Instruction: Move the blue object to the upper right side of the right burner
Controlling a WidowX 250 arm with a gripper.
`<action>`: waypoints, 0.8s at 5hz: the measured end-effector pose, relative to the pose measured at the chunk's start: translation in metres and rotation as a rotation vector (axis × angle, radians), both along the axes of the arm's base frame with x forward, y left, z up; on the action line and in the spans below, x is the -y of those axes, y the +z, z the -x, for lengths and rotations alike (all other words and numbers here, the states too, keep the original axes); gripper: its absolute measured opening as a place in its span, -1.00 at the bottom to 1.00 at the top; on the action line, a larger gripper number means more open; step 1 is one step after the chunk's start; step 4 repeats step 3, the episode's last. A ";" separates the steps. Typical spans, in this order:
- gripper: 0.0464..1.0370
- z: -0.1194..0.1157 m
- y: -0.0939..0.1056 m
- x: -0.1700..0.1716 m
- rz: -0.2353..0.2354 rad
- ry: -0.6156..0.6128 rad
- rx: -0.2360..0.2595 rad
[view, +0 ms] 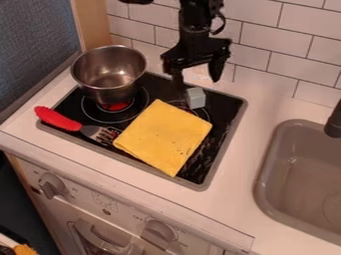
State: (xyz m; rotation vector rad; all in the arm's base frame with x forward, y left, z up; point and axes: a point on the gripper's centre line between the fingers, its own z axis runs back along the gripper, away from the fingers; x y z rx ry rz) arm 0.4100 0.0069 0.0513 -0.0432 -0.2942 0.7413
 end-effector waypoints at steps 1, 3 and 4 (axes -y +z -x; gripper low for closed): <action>0.93 0.000 0.043 0.003 -0.002 0.011 0.100; 0.93 0.009 0.058 0.005 -0.040 0.021 0.127; 0.93 0.009 0.058 0.005 -0.040 0.021 0.127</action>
